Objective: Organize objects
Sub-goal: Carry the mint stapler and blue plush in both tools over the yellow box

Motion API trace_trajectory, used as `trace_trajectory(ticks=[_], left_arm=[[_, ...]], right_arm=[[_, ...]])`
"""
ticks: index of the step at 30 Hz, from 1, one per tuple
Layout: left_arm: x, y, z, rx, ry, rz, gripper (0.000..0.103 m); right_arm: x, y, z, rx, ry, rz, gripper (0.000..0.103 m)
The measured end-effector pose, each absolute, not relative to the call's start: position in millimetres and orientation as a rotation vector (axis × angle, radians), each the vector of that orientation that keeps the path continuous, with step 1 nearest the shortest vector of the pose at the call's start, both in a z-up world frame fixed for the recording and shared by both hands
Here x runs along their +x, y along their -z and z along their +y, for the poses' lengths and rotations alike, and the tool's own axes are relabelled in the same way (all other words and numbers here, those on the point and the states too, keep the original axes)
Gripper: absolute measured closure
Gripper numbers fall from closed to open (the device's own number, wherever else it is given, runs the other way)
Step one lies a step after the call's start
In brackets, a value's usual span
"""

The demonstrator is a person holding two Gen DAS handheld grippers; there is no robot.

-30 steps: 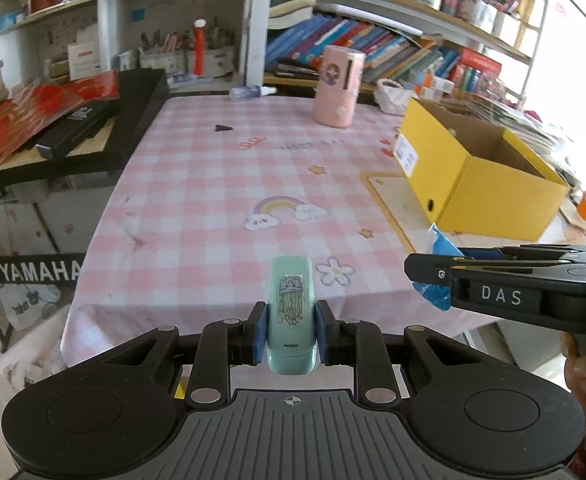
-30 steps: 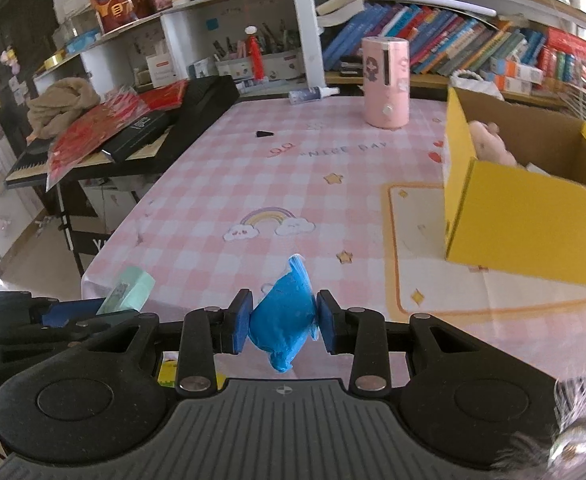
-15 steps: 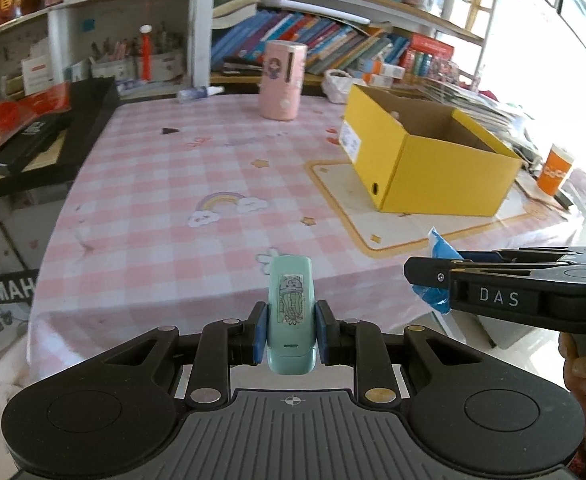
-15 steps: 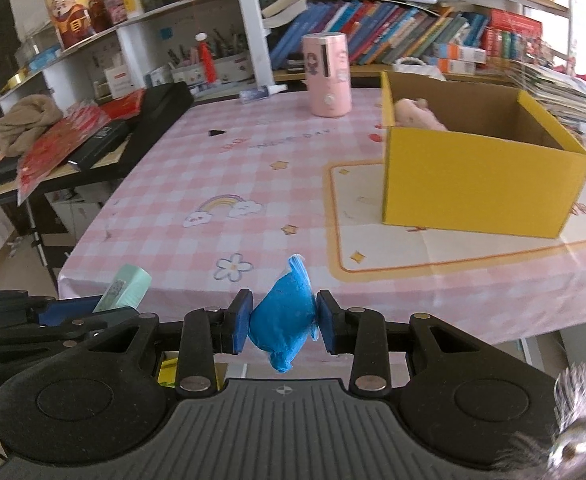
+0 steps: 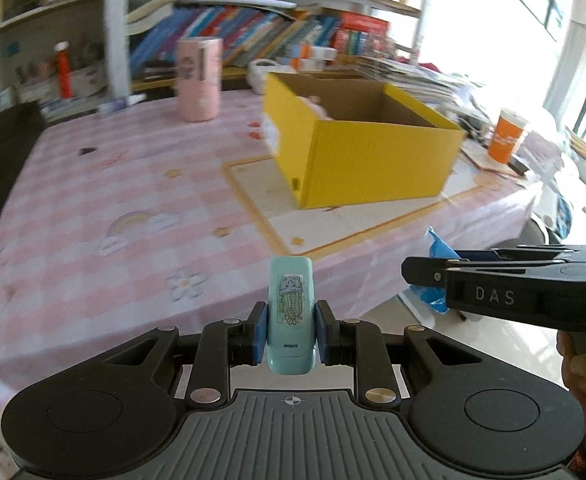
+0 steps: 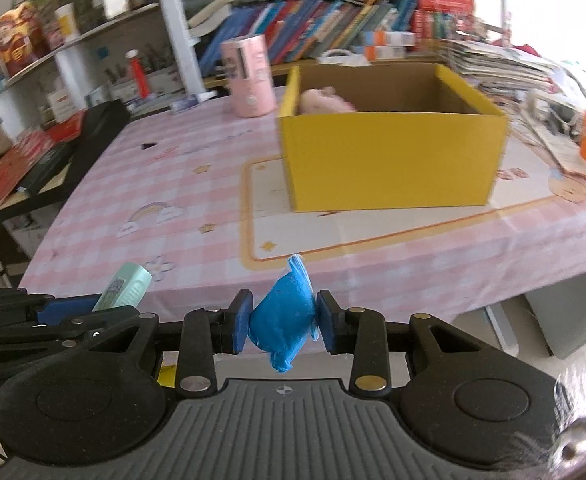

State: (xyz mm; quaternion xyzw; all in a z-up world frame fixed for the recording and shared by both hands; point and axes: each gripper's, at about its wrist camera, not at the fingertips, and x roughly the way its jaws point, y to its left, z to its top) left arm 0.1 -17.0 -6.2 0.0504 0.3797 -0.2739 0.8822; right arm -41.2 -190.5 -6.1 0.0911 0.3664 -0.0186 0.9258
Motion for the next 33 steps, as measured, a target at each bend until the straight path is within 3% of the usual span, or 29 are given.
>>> trace_trajectory(ticks=[25,33], left_arm=[[36,-2,-115,0.167,0.662,0.746,0.08],[63,-26,-138,0.135,0.628,0.653,0.08]], right_arm=[[-9,5,-290,0.243,0.14,0.764,0.07],[19,-15,-310,0.148,0.104,0.663,0.07]])
